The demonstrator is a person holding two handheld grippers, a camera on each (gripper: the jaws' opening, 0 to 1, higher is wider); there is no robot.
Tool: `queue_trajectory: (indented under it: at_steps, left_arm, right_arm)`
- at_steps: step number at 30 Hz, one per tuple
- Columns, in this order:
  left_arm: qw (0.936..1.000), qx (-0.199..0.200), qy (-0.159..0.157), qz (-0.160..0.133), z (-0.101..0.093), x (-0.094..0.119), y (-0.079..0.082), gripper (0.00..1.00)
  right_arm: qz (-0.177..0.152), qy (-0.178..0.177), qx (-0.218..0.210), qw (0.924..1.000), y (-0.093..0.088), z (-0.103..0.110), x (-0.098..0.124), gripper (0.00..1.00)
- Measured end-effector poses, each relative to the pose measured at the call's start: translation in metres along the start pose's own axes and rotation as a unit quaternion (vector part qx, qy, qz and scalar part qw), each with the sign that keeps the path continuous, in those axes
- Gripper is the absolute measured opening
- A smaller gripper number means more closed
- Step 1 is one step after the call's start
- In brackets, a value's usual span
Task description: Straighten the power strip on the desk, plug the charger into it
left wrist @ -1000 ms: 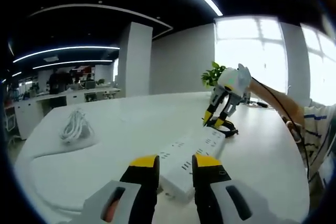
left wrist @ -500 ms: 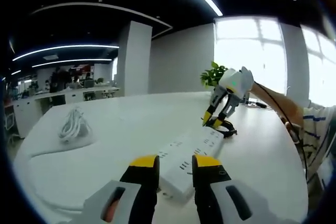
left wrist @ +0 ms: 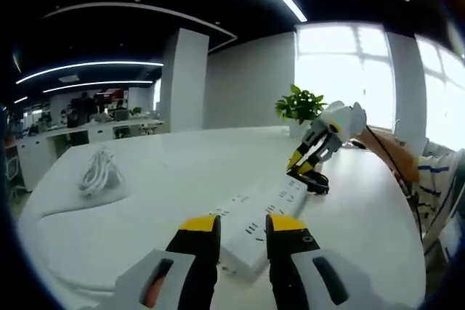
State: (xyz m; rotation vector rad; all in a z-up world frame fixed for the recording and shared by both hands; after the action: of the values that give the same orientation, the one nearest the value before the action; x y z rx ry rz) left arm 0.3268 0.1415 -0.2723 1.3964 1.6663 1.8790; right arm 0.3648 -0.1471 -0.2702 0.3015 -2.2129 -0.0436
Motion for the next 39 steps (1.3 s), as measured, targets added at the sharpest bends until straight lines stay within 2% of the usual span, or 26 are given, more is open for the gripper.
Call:
queue_trajectory:
  at_steps: [4, 8, 17, 22, 25, 30, 32, 39]
  left_arm:
    - [1.0000, -0.001, -0.001, -0.001, -0.001, 0.000, 0.000, 0.25]
    - [1.0000, 0.000, -0.001, -0.002, -0.001, 0.000, 0.000, 0.25]
    - [1.0000, -0.001, 0.000, 0.000, 0.000, -0.001, 0.000, 0.25]
    - [1.0000, -0.003, 0.000, 0.002, 0.001, -0.001, 0.000, 0.25]
    - [1.0000, -0.002, 0.001, 0.003, 0.002, -0.001, -0.001, 0.25]
    - [1.0000, -0.002, 0.001, 0.003, 0.002, -0.001, 0.000, 0.25]
    - [1.0000, -0.002, 0.000, 0.003, 0.002, 0.000, -0.001, 0.25]
    - [1.0000, -0.001, 0.000, 0.000, 0.002, 0.001, -0.001, 0.25]
  right_arm:
    - [-0.013, -0.018, -0.013, 0.9997, -0.004, 0.000, 0.004, 0.05]
    - [-0.040, -0.028, -0.037, 0.9981, -0.008, -0.001, 0.011, 0.05]
    - [-0.131, -0.053, -0.117, 0.9831, -0.023, -0.007, 0.033, 0.04]
    - [-0.152, -0.061, -0.131, 0.9777, -0.028, -0.005, 0.040, 0.04]
    - [-0.174, -0.067, -0.149, 0.9712, -0.031, -0.005, 0.045, 0.04]
    - [-0.240, -0.068, -0.195, 0.9485, -0.033, -0.008, 0.059, 0.03]
    - [-0.246, -0.070, -0.199, 0.9462, -0.034, -0.008, 0.060, 0.03]
    - [-0.297, -0.062, -0.235, 0.9232, -0.035, -0.010, 0.067, 0.03]
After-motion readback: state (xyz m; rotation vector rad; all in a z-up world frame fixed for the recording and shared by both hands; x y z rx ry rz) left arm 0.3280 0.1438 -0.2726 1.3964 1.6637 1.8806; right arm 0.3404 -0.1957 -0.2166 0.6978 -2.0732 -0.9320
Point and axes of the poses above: the point that each gripper's makers call its tool centre point, and the gripper's own axes: x roughly backward along the fingers, z roughly to its left, y roughly out of its top, the point moved 6 cm from there along x, roughly backward along the fingers, and after that the axes turned 14 degrees about z, right-handed, at the moved point
